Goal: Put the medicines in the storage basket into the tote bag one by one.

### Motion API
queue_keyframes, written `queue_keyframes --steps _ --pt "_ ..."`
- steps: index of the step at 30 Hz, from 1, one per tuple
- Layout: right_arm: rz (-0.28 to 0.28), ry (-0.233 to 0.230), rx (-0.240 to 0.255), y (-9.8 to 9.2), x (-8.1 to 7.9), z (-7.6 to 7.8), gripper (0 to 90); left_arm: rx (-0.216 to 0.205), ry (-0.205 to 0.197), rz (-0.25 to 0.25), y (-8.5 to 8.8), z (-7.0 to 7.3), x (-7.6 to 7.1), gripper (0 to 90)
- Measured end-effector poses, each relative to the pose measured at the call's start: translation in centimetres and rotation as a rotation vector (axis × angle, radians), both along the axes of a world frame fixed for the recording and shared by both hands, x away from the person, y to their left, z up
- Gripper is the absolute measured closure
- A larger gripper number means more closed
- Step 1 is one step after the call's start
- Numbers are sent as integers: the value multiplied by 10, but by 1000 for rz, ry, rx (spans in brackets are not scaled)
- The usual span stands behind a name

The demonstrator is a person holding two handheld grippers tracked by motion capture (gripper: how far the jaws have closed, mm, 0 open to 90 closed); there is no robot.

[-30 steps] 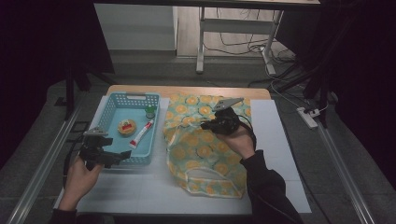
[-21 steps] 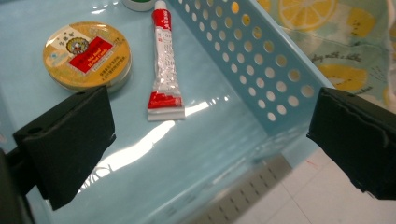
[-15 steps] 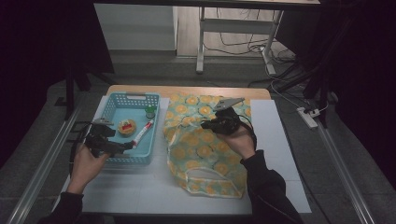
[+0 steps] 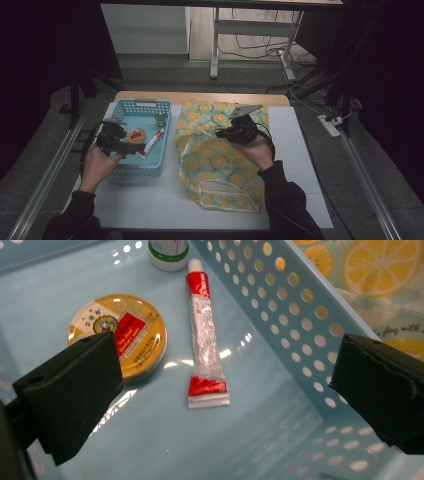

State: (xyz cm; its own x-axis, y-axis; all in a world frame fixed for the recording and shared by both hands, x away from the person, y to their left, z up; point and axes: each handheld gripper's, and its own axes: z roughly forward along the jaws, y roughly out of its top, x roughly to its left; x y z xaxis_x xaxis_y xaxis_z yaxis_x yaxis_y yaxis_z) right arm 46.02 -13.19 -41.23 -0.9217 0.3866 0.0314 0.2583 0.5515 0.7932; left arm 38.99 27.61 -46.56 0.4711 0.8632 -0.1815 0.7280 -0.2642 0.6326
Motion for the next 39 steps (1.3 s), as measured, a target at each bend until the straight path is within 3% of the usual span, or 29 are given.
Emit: queue_keyframes --steps 11,16,30,35,39 --pt "-2 6 8 -1 1 1 898 26 21 -7 -1 -2 25 0" --pt "-8 2 10 -2 0 1 899 4 30 8 5 -7 36 0" --pt "1 -1 5 0 0 0 898 74 112 79 8 -27 65 0" --pt "1 -3 5 0 0 0 898 123 137 88 9 -36 75 0" --pt "0 -5 6 0 0 0 898 131 167 97 10 -43 82 0"
